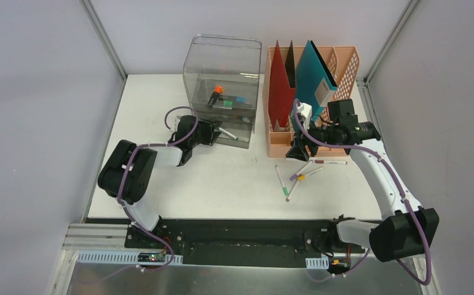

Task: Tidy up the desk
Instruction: Place the stationery in the drawer.

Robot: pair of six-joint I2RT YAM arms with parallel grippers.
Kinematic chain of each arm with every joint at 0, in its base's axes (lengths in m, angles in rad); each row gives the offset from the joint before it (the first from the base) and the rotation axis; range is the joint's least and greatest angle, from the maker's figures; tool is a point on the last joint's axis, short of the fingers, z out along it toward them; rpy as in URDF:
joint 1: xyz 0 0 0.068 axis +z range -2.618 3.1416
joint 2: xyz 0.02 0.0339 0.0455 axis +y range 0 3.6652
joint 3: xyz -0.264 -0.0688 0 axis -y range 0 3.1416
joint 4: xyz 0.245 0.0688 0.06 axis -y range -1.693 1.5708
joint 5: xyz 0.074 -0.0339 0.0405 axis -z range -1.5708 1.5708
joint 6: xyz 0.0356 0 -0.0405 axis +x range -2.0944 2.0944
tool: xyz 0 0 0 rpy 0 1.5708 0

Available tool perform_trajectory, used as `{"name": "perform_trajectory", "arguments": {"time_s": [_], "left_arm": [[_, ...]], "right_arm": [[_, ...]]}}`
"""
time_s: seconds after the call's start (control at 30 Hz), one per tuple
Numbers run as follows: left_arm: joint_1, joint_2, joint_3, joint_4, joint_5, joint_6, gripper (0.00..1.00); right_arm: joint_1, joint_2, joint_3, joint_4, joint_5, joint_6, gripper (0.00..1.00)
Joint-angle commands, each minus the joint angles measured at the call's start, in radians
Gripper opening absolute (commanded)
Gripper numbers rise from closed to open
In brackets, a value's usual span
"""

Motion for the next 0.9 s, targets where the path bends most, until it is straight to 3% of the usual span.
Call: {"name": "perform_trajectory", "arguments": {"time_s": [0.0, 0.23, 0.5, 0.57, 0.7, 0.8, 0.87], "left_arm": [[0.011, 0.025, 0.009, 0.192, 0.044, -0.055, 0.49], [0.021, -0.031, -0.013, 0.266, 0.149, 0.089, 0.54], [0.022, -0.195, -0.059, 0.284, 0.294, 0.511, 0.55], [0.024, -0.235, -0.078, 0.290, 0.345, 0.641, 0.59], [0.027, -0.298, -0.136, 0.339, 0.468, 0.811, 0.73], [0.036, -0.315, -0.188, 0.461, 0.564, 0.849, 0.79], [0.045, -0.319, -0.216, 0.512, 0.615, 0.851, 0.83]], "right_arm": [[-0.006, -0.012, 0.014, 0.000, -0.025, -0.024, 0.54], [-0.013, -0.002, 0.014, -0.008, -0.028, -0.038, 0.54], [-0.028, 0.020, 0.022, -0.124, -0.164, -0.179, 0.61], [-0.030, 0.024, 0.021, -0.144, -0.195, -0.209, 0.66], [-0.034, 0.023, -0.010, -0.175, -0.221, -0.300, 0.87], [-0.035, 0.004, -0.056, -0.221, -0.245, -0.463, 0.98], [-0.037, -0.010, -0.100, -0.254, -0.253, -0.608, 1.00]]}}
